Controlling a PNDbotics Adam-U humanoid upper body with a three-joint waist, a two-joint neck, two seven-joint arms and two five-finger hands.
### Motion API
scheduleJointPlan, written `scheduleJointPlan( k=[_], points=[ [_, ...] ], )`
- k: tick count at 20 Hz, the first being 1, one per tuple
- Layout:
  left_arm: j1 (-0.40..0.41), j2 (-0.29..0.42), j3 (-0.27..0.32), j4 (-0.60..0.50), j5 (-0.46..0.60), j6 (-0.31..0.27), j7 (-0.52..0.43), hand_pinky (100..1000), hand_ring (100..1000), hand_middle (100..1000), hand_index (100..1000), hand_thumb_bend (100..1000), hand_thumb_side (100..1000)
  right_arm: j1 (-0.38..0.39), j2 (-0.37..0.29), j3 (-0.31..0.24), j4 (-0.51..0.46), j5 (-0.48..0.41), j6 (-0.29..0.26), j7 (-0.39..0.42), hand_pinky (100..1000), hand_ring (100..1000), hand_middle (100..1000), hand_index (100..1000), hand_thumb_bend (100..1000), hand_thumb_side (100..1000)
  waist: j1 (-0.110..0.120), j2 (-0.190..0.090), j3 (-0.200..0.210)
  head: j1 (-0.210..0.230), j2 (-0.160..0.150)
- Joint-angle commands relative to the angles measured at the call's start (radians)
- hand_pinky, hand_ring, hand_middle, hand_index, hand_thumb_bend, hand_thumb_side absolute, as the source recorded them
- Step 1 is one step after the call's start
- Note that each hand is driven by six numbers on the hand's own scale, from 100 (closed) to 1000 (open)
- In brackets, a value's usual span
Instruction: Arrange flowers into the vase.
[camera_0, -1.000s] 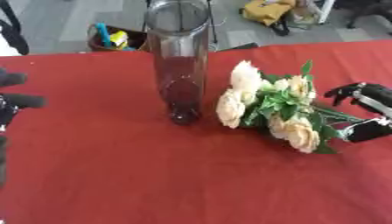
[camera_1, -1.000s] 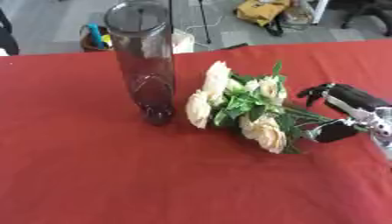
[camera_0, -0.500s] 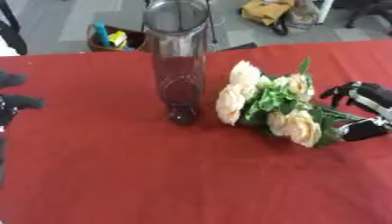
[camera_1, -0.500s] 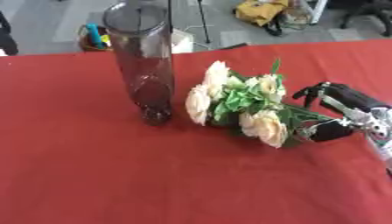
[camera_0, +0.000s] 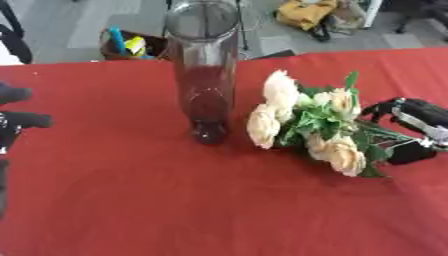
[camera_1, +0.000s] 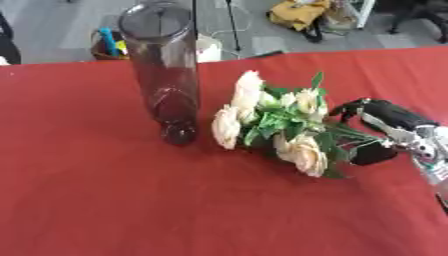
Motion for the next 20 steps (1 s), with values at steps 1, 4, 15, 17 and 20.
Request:
scheduleJointPlan(
  k=[1, 4, 15, 17, 20],
  points=[
    [-0.012, 0.007, -0.008, -0.018, -0.003, -0.001, -0.005, 719, 610, 729, 851, 108, 1000, -0.018, -0.031, -0.009, -0.012, 0.01, 0.004, 0.013, 710, 814, 636, 867, 330, 356, -0.004, -0.018, 0.002, -0.003, -0.006],
    [-0.013, 0.006, -0.009, -0.018, -0.003, 0.0, -0.007, 719, 610, 729, 851, 108, 1000, -0.022, -0.03, -0.009, -0.01, 0.012, 0.008, 0.012, 672, 786, 611, 855, 337, 356, -0.005, -0.018, 0.005, -0.005, -0.008],
    [-0.015, 0.005, -0.01, -0.018, -0.003, 0.0, -0.012, 719, 609, 727, 851, 108, 1000, -0.029, -0.026, 0.005, -0.009, 0.038, 0.01, -0.041, 445, 584, 383, 616, 308, 362, -0.005, -0.013, 0.013, -0.016, -0.01],
    [-0.015, 0.005, -0.01, -0.018, -0.003, 0.0, -0.012, 720, 610, 727, 851, 108, 1000, -0.03, -0.025, 0.006, -0.007, 0.038, 0.011, -0.058, 411, 542, 325, 525, 283, 375, -0.006, -0.012, 0.013, -0.017, -0.011],
    [-0.015, 0.004, -0.011, -0.018, -0.004, 0.001, -0.014, 719, 611, 727, 851, 108, 1000, -0.035, -0.023, 0.006, 0.001, 0.034, 0.015, -0.085, 382, 514, 248, 468, 226, 413, -0.008, -0.011, 0.014, -0.017, -0.013]
  ],
)
